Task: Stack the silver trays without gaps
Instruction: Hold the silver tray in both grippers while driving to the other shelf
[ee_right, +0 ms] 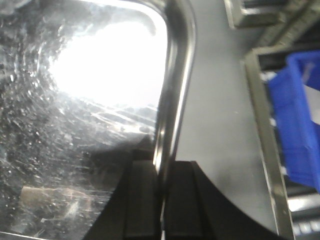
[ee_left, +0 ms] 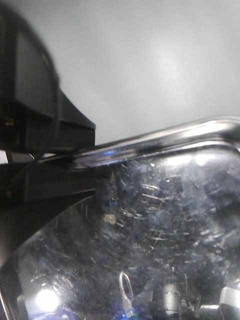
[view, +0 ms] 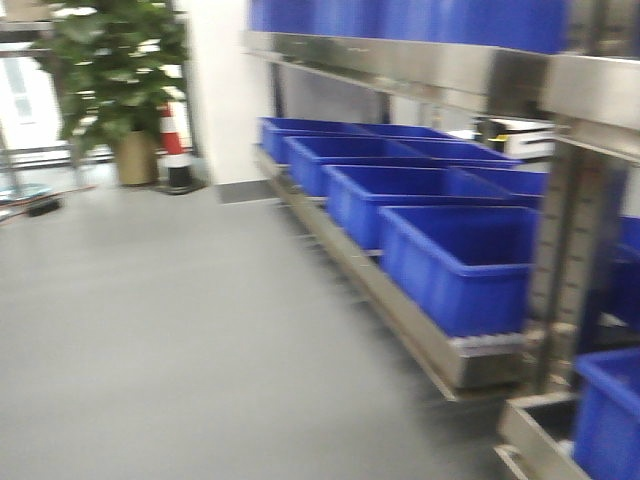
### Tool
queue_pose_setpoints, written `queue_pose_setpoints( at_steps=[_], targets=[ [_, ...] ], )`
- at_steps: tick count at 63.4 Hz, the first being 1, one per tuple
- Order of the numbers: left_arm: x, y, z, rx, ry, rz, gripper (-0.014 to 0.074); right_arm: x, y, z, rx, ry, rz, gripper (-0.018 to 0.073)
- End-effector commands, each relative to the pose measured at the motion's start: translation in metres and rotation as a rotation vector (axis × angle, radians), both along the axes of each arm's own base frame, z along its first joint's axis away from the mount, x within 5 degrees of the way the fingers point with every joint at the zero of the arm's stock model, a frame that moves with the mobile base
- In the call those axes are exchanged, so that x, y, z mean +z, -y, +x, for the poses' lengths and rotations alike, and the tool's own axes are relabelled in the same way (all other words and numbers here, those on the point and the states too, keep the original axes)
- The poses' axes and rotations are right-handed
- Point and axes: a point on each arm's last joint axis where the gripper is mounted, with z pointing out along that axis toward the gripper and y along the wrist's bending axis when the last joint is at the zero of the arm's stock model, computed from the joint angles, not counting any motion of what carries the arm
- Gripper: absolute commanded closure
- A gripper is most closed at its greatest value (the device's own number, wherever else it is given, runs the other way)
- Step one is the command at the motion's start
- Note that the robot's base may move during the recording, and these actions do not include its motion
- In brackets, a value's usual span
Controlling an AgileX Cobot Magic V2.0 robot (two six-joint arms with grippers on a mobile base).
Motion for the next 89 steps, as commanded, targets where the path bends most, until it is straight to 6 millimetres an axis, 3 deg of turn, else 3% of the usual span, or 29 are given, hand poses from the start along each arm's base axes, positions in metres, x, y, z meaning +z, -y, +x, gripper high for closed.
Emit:
queue_pose_setpoints(
  at_steps=[1,89],
  targets=[
    [0.0186,-0.0091,-0.0091,-0.006,0.062,-0.004,0.0645,0.0209,0.0078,-0.004,0.014,0.11,-0.007,0.0503],
    [0.0181,-0.0072,-0.0104,-0.015,0.045,-0.024,0.0645,0.0209,0.0078,-0.004,0.014,0.11,-0.007,0.0503]
  ],
)
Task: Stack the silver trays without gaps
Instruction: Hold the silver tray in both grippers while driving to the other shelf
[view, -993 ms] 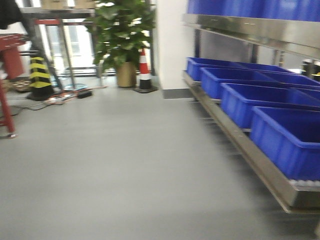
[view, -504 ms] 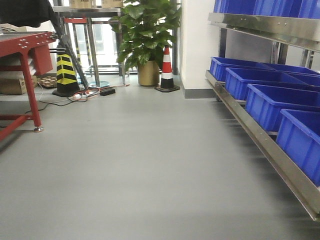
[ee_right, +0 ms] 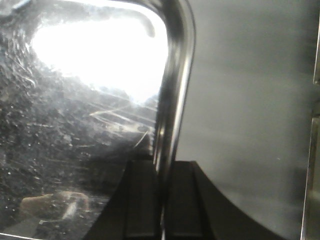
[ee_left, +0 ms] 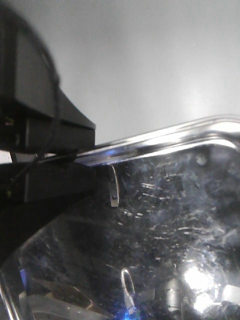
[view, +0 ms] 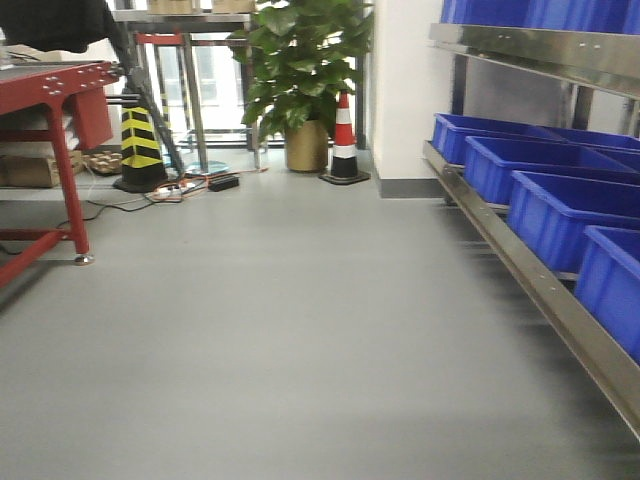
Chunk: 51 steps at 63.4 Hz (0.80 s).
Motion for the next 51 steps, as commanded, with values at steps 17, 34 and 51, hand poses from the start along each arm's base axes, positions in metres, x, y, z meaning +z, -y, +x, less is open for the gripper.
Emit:
queue_pose_setpoints(
  at_steps=[17,34,51],
  targets=[
    [0.0185,-0.0082,-0.0095,-0.011,0.056,-0.014,0.0645,0.0214,0.0071,-0.0035,0.017,0.118,0.001,0.0503],
    [0.0185,-0.0082,-0.0095,-0.011,0.056,-0.014,0.0645,0.0214,0.0071,-0.0035,0.017,0.118,0.001,0.0503],
    [0.0185,-0.0082,-0.0095,-0.011,0.056,-0.014,0.0645,0.0214,0.0071,-0.0035,0.017,0.118,0.001,0.0503]
  ],
)
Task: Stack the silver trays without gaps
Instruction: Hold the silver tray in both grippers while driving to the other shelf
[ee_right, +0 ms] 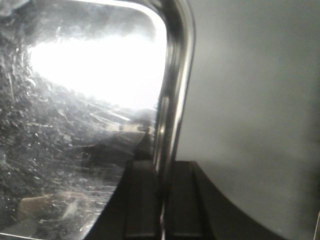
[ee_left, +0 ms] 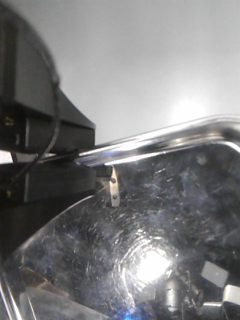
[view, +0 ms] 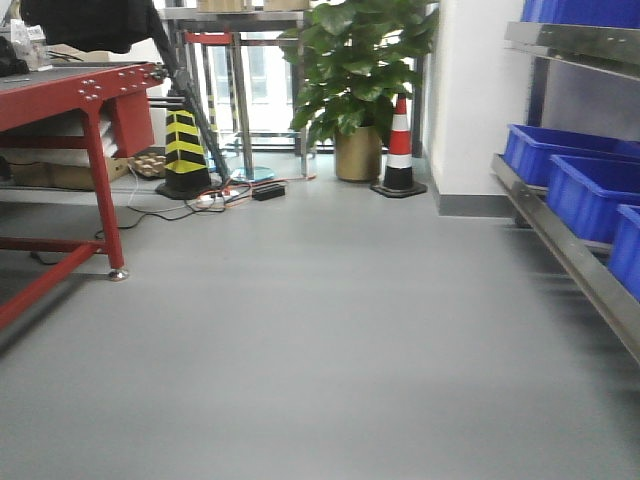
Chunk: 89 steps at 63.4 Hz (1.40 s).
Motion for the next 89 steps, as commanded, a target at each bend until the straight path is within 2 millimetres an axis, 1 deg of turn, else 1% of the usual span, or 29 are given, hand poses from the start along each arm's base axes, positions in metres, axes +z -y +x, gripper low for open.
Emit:
queue_pose_setpoints(
  at_steps=[1,89],
  targets=[
    [0.0186,-0.008,-0.0094,-0.011,0.058,-0.016,0.0645,0.0214,0.0071,-0.0035,0.017,0.118,0.001,0.0503],
    [0.0186,-0.008,-0.0094,-0.011,0.058,-0.016,0.0645,0.0214,0.0071,-0.0035,0.017,0.117,0.001,0.0503]
  ],
)
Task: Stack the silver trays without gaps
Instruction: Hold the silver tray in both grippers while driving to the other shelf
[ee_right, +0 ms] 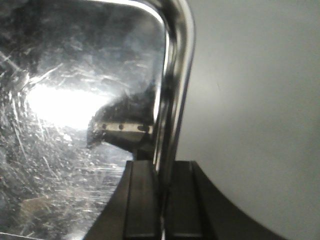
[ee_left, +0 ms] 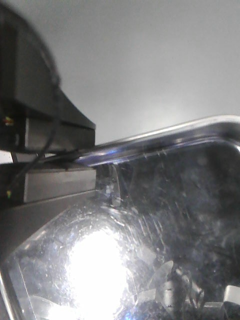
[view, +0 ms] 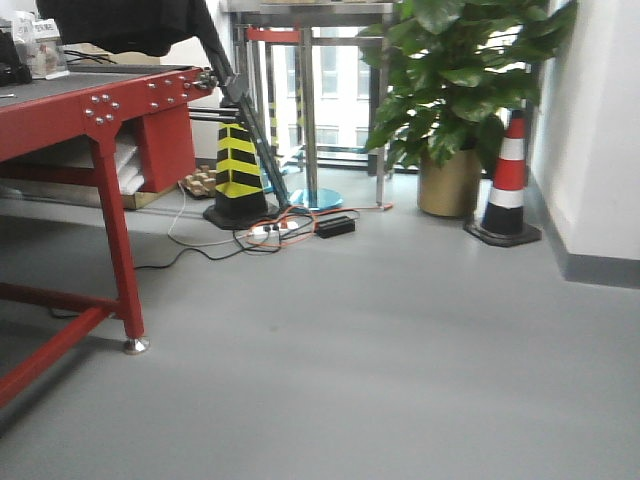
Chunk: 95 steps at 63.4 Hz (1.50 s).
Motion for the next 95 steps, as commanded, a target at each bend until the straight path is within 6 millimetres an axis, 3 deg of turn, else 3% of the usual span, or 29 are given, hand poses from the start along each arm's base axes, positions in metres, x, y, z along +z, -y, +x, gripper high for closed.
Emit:
queue_pose_setpoints(
  at_steps=[1,95],
  targets=[
    [0.0187,-0.0081,-0.0093,-0.011,0.059,-0.015,0.0645,0.0212,0.0071,-0.0035,0.017,0.117,0.001,0.0503],
    [0.0187,-0.0082,-0.0092,-0.01,0.06,-0.013,0.0645,0.0213,0.0071,-0.0034,0.017,0.118,0.001,0.0503]
  ],
)
